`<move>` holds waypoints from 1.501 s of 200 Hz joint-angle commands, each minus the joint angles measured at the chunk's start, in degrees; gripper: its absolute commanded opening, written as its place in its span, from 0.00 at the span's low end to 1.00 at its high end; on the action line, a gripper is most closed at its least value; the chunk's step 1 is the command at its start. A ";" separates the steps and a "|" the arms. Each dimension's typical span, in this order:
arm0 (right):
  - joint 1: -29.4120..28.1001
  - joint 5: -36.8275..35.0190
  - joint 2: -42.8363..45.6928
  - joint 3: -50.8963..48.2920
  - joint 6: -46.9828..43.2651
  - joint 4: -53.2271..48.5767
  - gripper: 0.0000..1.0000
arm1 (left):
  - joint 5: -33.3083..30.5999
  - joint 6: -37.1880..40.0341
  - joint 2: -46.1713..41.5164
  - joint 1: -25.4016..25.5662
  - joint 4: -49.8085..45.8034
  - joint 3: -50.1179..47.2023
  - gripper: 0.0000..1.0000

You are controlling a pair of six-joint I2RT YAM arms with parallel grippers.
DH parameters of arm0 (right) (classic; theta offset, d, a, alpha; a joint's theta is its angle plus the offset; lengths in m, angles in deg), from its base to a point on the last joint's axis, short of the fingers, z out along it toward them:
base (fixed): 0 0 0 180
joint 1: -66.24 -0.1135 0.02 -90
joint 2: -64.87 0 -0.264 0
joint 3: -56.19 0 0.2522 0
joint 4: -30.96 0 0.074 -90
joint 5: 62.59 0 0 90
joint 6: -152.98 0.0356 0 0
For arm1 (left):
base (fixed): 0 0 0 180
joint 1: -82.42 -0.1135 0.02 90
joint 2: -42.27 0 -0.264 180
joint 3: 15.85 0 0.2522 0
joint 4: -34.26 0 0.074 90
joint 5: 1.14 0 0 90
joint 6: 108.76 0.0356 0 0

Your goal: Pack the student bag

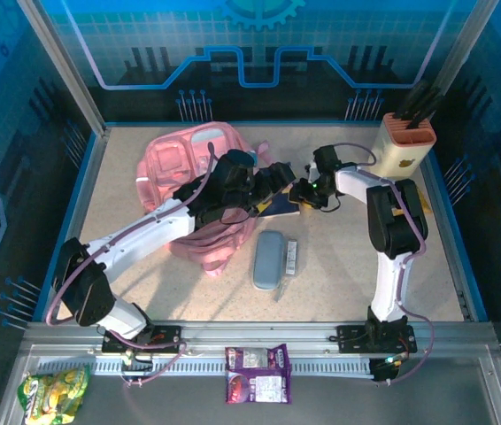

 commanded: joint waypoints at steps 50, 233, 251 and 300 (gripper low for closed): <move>-3.10 4.75 -2.49 2.11 2.94 2.30 0.42 | -0.47 0.26 -0.41 0.39 -2.12 1.77 0.99; -4.66 3.68 -4.03 3.00 8.57 4.63 0.44 | -1.89 2.05 -0.08 0.22 -3.95 2.18 0.99; -4.93 4.69 -4.62 3.50 8.88 5.76 0.42 | -2.96 2.84 -0.40 -0.22 -4.65 1.45 0.99; -5.38 8.45 -4.46 4.98 10.04 8.96 0.33 | -2.95 2.66 0.25 -1.00 -4.69 0.35 0.99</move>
